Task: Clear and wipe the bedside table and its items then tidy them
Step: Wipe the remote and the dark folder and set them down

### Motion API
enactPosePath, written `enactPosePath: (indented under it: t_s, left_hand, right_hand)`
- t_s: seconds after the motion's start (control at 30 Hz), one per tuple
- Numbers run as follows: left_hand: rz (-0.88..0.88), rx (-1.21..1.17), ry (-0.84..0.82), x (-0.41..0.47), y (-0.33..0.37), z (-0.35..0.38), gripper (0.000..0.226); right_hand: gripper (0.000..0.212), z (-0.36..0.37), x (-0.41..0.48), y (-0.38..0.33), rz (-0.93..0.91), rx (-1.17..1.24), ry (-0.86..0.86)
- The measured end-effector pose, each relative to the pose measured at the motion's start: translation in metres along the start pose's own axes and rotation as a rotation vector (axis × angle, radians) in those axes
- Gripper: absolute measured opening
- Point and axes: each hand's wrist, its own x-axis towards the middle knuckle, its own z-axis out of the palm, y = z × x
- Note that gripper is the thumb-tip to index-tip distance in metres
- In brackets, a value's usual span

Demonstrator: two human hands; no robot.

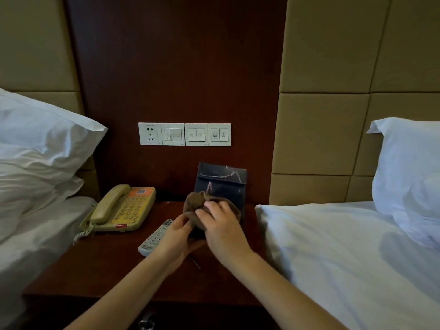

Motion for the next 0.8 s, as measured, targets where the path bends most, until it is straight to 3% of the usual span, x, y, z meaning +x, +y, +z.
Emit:
enactPosePath:
  t_s: [0.2,0.37,0.47,0.67,0.8]
  left_hand:
    - [0.05,0.178,-0.042,-0.004,0.005,0.005,0.02]
    - [0.128,0.198,-0.016,-0.003,0.013,0.005,0.027]
    - [0.127,0.233,-0.041,-0.008,0.009,0.003,0.023]
    - [0.136,0.231,-0.114,-0.011,0.006,0.008,0.025]
    - [0.132,0.212,-0.082,-0.012,0.002,0.009,0.022]
  right_hand:
    - [0.024,0.0,0.032,0.042,0.271,-0.064,0.033]
    - [0.027,-0.005,0.015,0.002,-0.047,-0.029,0.006]
    - [0.028,-0.016,0.022,0.029,-0.12,-0.128,0.067]
    - [0.034,-0.034,0.033,0.062,-0.002,-0.24,0.249]
    - [0.033,-0.044,0.029,0.08,0.268,-0.122,0.258]
